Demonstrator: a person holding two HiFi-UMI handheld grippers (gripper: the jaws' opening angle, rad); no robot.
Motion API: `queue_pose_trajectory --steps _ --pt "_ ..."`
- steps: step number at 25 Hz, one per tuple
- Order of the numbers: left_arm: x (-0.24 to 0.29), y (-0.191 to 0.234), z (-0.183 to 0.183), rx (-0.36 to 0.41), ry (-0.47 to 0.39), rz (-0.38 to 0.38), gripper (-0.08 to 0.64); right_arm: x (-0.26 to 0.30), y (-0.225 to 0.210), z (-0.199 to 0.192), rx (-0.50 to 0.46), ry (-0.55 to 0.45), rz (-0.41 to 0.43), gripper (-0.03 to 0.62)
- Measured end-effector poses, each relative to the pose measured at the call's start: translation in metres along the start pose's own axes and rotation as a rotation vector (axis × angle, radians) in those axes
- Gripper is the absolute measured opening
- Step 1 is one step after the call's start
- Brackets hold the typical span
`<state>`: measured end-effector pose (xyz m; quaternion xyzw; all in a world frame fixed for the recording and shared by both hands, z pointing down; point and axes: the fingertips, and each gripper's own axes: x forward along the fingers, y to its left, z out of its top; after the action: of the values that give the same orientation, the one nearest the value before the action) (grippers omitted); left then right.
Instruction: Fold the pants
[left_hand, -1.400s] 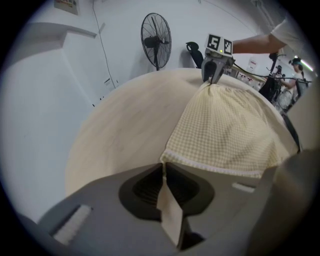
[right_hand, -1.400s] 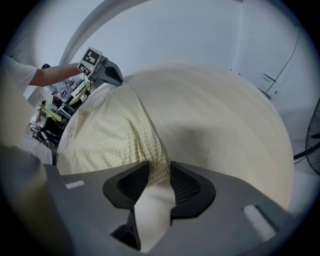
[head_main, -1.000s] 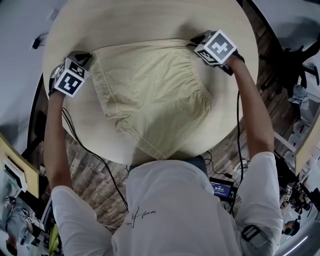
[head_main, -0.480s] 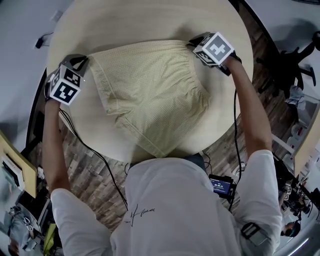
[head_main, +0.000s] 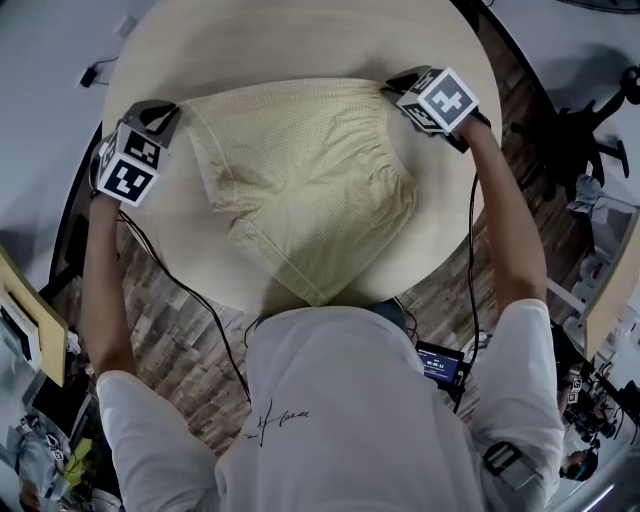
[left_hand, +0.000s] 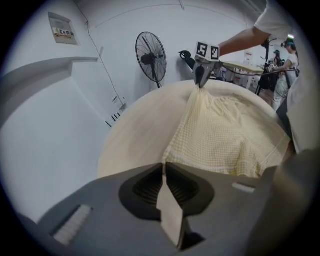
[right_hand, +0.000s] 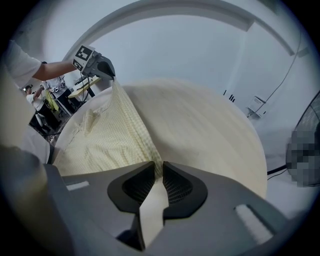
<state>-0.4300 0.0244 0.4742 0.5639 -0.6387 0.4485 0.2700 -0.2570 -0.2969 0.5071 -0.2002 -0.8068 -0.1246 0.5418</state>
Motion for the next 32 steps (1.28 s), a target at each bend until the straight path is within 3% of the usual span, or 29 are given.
queue_pose_trajectory --steps 5,12,20,32 --pt "-0.027 -0.007 0.011 -0.029 -0.064 -0.001 0.08 -0.011 0.007 -0.005 0.006 -0.01 -0.003 0.051" --pt "-0.055 -0.033 0.019 -0.005 -0.117 -0.013 0.08 -0.02 0.017 -0.01 -0.018 -0.029 -0.047 0.043" --pt "-0.071 -0.069 0.019 -0.035 -0.145 -0.039 0.078 -0.026 0.026 -0.023 -0.001 -0.03 -0.062 0.04" --pt "-0.108 -0.119 0.02 -0.163 -0.246 -0.104 0.078 -0.028 0.04 -0.035 0.029 -0.035 -0.084 0.04"
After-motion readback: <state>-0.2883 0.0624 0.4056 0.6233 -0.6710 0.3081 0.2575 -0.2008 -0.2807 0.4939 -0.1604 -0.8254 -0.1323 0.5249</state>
